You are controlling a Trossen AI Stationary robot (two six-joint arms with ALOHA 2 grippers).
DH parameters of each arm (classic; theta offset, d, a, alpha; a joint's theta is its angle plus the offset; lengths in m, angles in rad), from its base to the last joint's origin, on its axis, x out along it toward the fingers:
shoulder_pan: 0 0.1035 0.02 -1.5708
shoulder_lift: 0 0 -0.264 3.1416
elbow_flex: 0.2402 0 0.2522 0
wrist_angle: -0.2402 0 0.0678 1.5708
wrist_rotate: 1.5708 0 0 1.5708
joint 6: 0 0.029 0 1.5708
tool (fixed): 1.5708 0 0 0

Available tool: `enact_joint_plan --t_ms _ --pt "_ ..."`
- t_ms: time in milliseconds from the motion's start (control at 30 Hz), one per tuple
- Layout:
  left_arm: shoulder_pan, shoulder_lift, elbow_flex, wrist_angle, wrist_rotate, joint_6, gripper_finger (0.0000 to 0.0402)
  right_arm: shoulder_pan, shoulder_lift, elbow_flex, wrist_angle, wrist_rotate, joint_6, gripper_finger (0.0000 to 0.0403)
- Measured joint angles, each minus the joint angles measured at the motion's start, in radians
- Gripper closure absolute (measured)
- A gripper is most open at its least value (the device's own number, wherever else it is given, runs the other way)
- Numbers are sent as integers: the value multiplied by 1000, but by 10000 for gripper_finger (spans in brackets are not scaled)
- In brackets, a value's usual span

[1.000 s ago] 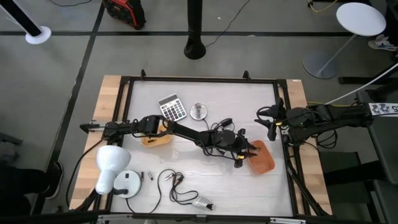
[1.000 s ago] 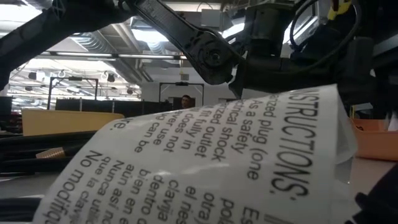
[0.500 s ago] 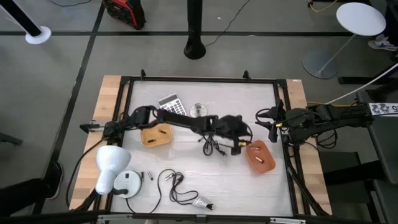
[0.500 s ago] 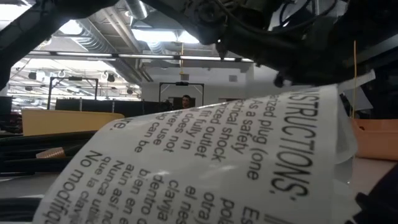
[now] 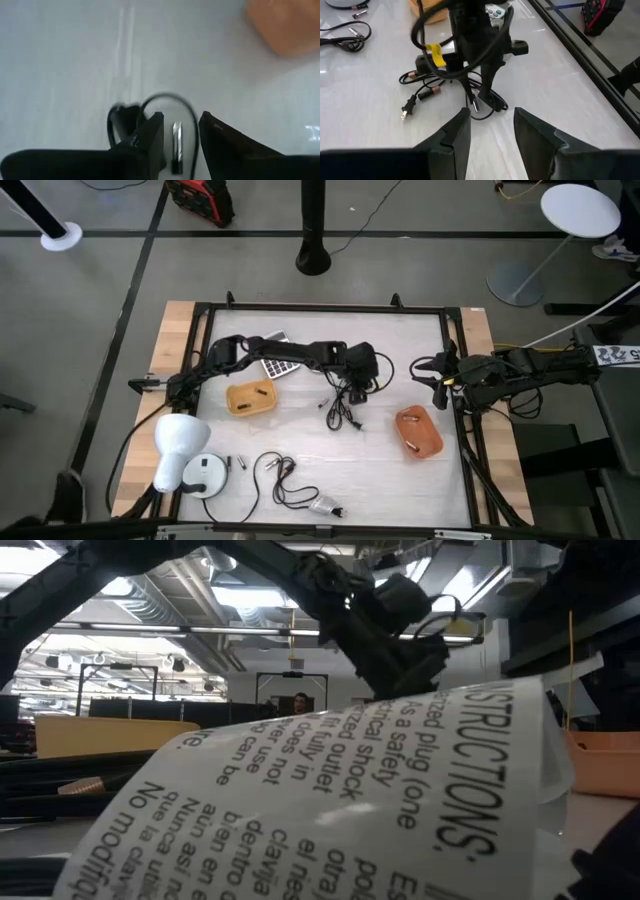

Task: Sort batteries
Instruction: Put the silver battery into the orange bin

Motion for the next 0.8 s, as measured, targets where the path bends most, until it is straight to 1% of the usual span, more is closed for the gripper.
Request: enact_joint_plan --t_ms 300,567,700,800 --pt "-6 7 0 -79 1 44 306 0 0 0 0 0 -27 259" --pt "-26 8 -2 -73 0 124 309 0 0 0 -21 1 -28 259" --pt "-25 10 -16 -77 -42 122 309 0 0 0 -22 1 -29 259" --pt "-22 14 -15 -70 -47 121 309 0 0 0 -22 1 -29 259"
